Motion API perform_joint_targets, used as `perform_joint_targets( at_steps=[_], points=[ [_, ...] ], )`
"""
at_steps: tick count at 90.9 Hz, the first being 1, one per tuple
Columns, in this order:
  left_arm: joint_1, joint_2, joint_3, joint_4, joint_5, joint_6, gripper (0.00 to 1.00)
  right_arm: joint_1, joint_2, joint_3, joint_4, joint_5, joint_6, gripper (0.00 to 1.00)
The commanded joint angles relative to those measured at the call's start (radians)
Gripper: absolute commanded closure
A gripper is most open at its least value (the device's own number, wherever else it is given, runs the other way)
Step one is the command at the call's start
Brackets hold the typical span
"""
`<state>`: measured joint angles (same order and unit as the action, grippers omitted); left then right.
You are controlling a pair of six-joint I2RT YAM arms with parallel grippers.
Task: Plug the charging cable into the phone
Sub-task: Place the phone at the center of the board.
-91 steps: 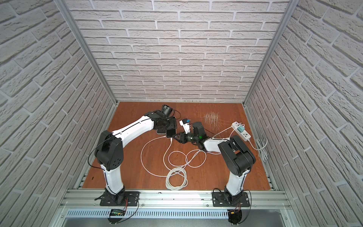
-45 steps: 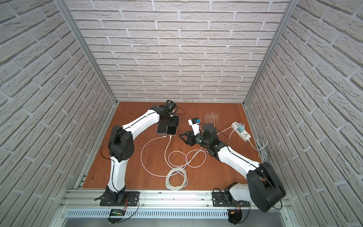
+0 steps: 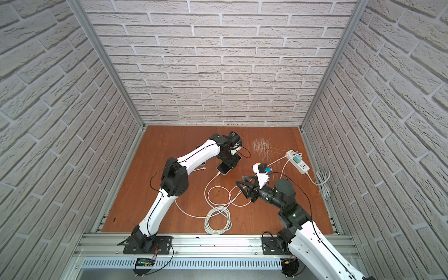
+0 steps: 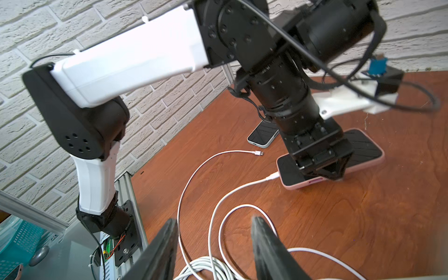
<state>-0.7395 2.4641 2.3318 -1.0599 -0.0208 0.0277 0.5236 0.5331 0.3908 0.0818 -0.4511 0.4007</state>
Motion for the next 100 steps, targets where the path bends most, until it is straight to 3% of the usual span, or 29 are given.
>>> perform_joint_targets(
  at_steps=[1,27,36,54,58,59,61,64,86,100],
  points=[
    [-0.037,0.038,0.055,-0.087,-0.068,0.17,0.65,0.003,-0.048,-0.018,-0.059,0.019,0.028,0.46],
    [-0.106,0.083,0.06,-0.096,-0.063,0.319,0.6,0.003,-0.071,-0.014,-0.106,0.031,0.025,0.47],
    [-0.112,0.091,0.061,-0.093,-0.058,0.337,0.49,0.001,-0.065,-0.012,-0.107,0.031,0.024,0.47],
    [-0.112,0.112,0.09,-0.103,-0.045,0.345,0.35,0.003,-0.08,-0.016,-0.112,0.034,0.022,0.47],
    [-0.111,0.114,0.093,-0.096,-0.051,0.342,0.28,0.003,-0.082,-0.017,-0.113,0.036,0.022,0.47],
    [-0.111,0.114,0.093,-0.093,-0.053,0.34,0.24,0.003,-0.082,-0.017,-0.113,0.036,0.023,0.47],
    [-0.111,0.112,0.09,-0.087,-0.059,0.337,0.07,0.003,-0.082,-0.017,-0.114,0.034,0.023,0.46],
    [-0.111,0.11,0.089,-0.073,-0.069,0.331,0.03,0.003,-0.082,-0.018,-0.113,0.034,0.022,0.46],
    [-0.103,0.072,0.089,-0.031,-0.067,0.286,0.02,0.003,-0.082,-0.018,-0.111,0.029,0.02,0.44],
    [-0.042,-0.044,0.051,0.057,-0.033,0.12,0.02,0.003,-0.082,-0.018,-0.11,0.027,0.02,0.44]
  ],
)
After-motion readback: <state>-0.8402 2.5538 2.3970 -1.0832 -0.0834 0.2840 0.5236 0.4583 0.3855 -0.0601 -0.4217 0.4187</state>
